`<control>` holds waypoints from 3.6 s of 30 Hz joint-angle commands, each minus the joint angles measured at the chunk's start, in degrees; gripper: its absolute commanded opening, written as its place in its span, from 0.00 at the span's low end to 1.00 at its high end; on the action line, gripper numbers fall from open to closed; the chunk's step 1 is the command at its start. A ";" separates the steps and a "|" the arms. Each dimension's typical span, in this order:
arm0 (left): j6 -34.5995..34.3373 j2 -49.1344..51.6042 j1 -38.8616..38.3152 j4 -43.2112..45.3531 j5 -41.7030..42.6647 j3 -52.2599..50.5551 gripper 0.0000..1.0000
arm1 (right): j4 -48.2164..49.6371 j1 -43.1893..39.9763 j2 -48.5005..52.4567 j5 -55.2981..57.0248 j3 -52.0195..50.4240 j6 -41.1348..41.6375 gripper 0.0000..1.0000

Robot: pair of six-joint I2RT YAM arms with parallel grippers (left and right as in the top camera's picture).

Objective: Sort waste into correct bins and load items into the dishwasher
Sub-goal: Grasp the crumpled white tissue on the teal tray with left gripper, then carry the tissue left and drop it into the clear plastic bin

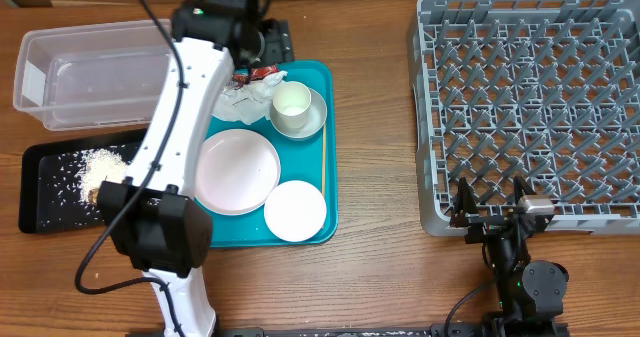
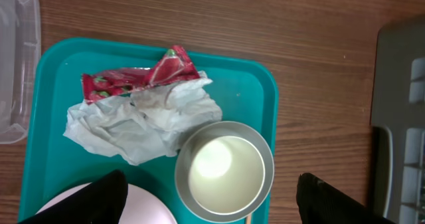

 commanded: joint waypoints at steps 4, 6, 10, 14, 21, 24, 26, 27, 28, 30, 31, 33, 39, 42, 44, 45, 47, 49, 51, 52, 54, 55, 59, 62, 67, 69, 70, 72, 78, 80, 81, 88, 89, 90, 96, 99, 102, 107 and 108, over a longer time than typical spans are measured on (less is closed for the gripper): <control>-1.03 2.78 4.57 0.63 2.25 1.73 0.91 | 0.31 -0.07 -0.52 0.52 -0.57 -0.39 1.00; -1.05 4.28 4.76 0.83 2.45 1.73 0.91 | 0.33 -0.07 -0.52 0.52 -0.57 -0.39 1.00; -1.03 8.81 4.52 1.51 2.43 1.73 0.90 | 0.31 -0.07 -0.52 0.52 -0.57 -0.39 1.00; -1.09 13.14 4.44 2.23 2.47 1.73 0.87 | 0.31 -0.07 -0.52 0.52 -0.57 -0.39 1.00; -1.49 18.64 4.15 1.36 2.43 1.73 0.85 | 0.31 -0.07 -0.52 0.52 -0.57 -0.39 1.00; -1.84 20.33 4.15 1.18 2.47 1.70 0.84 | 0.31 -0.07 -0.52 0.52 -0.57 -0.39 1.00; -2.91 21.18 4.15 1.11 2.47 1.73 0.82 | 0.31 -0.07 -0.52 0.52 -0.57 -0.39 1.00; -3.50 21.38 4.15 1.07 2.47 1.73 0.80 | 0.31 -0.07 -0.52 0.52 -0.57 -0.39 1.00; -3.96 21.73 4.15 1.01 2.47 1.73 0.78 | 0.31 -0.07 -0.52 0.52 -0.57 -0.39 1.00; -4.04 22.36 4.15 0.92 2.49 1.73 0.75 | 0.31 -0.07 -0.52 0.52 -0.57 -0.39 1.00; -4.04 22.53 4.11 0.79 2.47 1.70 0.75 | 0.31 -0.07 -0.52 0.52 -0.57 -0.39 1.00; -4.04 22.88 4.00 0.59 2.45 1.70 0.66 | 0.31 -0.07 -0.52 0.52 -0.57 -0.39 1.00; -4.22 22.62 3.96 0.09 2.93 1.88 0.13 | 0.31 -0.07 -0.52 0.52 -0.57 -0.39 1.00; -4.48 21.75 3.96 -1.55 2.91 2.93 0.04 | 0.31 -0.07 -0.52 0.52 -0.57 -0.39 1.00; -4.46 20.96 4.02 -3.21 2.84 4.57 0.04 | 0.31 -0.07 -0.52 0.52 -0.57 -0.39 1.00; -4.46 20.59 4.07 -4.04 2.82 5.55 0.04 | 0.31 -0.07 -0.52 0.52 -0.57 -0.39 1.00; -4.46 19.39 4.07 -6.54 2.84 8.72 0.04 | 0.31 -0.07 -0.52 0.52 -0.57 -0.39 1.00; -4.46 18.47 4.07 -8.61 2.86 11.13 0.04 | 0.31 -0.07 -0.52 0.52 -0.57 -0.39 1.00; -4.48 17.49 3.98 -11.41 2.86 13.94 0.04 | 0.31 -0.07 -0.52 0.52 -0.57 -0.39 1.00; -4.48 17.05 3.89 -12.70 2.86 15.19 0.04 | 0.33 -0.07 -0.52 0.52 -0.57 -0.39 1.00; -4.48 16.15 3.80 -15.23 2.89 17.33 0.04 | 0.33 -0.07 -0.52 0.52 -0.57 -0.39 1.00; -4.48 15.69 3.80 -16.26 2.91 17.92 0.04 | 0.33 -0.07 -0.52 0.52 -0.57 -0.39 1.00; -4.48 14.23 3.93 -19.39 2.93 18.12 0.04 | 0.31 -0.07 -0.52 0.52 -0.57 -0.39 1.00; -4.46 13.84 4.11 -21.33 2.91 18.12 0.04 | 0.31 -0.07 -0.52 0.52 -0.57 -0.39 1.00; -4.48 13.81 4.81 -20.72 2.86 18.14 0.04 | 0.31 -0.07 -0.52 0.52 -0.57 -0.39 1.00; -4.48 13.81 5.57 -18.78 2.64 18.18 0.04 | 0.31 -0.07 -0.52 0.52 -0.57 -0.39 1.00; -4.48 13.79 6.12 -17.62 2.43 18.25 0.04 | 0.31 -0.07 -0.52 0.52 -0.57 -0.39 1.00; -4.50 13.68 7.41 -15.32 2.45 18.62 0.04 | 0.31 -0.07 -0.52 0.52 -0.57 -0.39 1.00; -5.35 13.49 13.46 -11.13 2.19 23.23 0.04 | 0.31 -0.07 -0.52 0.52 -0.57 -0.39 1.00; -5.33 13.51 15.93 -9.60 2.21 24.50 0.04 | 0.33 -0.07 -0.52 0.52 -0.57 -0.39 1.00; -5.33 13.51 17.22 -8.66 2.23 24.72 0.04 | 0.31 -0.07 -0.52 0.52 -0.57 -0.39 1.00; -5.31 13.94 24.74 -5.05 -2.27 24.04 0.04 | 0.31 -0.07 -0.52 0.52 -0.57 -0.39 1.00; -5.31 14.01 25.46 -4.79 -3.87 24.02 0.05 | 0.31 -0.07 -0.52 0.52 -0.57 -0.39 1.00; -5.31 14.19 26.14 -4.28 -5.79 23.56 0.06 | 0.31 -0.07 -0.52 0.52 -0.57 -0.39 1.00; -5.29 14.23 27.78 -3.48 -8.70 21.29 1.00 | 0.33 -0.07 -0.52 0.52 -0.57 -0.39 1.00; -5.31 14.23 27.80 -3.28 -8.66 20.83 1.00 | 0.33 -0.07 -0.52 0.52 -0.57 -0.39 1.00; -5.31 14.21 27.65 -4.07 -5.70 20.83 1.00 | 0.31 -0.07 -0.52 0.52 -0.57 -0.39 1.00; -5.31 14.23 26.47 -6.93 4.57 20.83 0.91 | 0.31 -0.07 -0.52 0.52 -0.57 -0.39 1.00; -5.35 14.23 25.90 -7.52 6.25 20.83 0.89 | 0.31 -0.07 -0.52 0.52 -0.57 -0.39 1.00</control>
